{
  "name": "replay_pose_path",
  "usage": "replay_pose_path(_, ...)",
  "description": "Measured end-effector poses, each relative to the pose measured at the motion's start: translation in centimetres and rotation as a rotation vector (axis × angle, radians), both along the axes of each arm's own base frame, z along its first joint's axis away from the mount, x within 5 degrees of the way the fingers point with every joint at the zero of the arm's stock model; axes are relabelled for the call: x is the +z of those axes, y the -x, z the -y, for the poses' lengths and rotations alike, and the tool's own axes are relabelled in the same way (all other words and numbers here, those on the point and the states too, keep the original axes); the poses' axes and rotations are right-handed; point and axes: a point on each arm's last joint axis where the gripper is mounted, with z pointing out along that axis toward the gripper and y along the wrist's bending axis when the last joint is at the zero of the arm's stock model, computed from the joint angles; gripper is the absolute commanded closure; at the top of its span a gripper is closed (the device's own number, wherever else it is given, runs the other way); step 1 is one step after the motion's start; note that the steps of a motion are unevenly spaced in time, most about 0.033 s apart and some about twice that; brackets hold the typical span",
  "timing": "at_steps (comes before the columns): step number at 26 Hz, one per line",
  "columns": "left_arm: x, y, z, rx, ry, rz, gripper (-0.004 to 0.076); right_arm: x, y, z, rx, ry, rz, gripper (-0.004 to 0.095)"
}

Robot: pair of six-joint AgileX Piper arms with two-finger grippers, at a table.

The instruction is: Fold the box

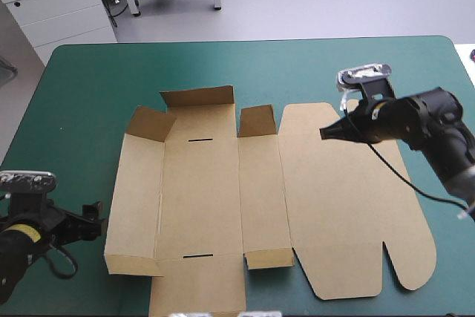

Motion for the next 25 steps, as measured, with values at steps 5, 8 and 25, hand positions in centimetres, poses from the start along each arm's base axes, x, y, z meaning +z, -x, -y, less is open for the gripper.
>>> replay_pose_path(5,-1.6,-3.5,1.0,-0.026,0.058,-0.144,0.0073,-2.5,7.1,2.3,-0.016,-0.026,0.033,0.0909)
replay_pose_path(8,-1.4,-3.5,1.5,-0.070,0.094,-0.120,0.0073,-3.4,9.7,3.0,-0.022,-0.041,0.016,0.0909)
replay_pose_path(25,-8.2,-7.5,-2.8,0.096,0.456,-0.380,0.0220,-3.9,18.2,5.6,-0.022,-0.073,0.099,0.0909)
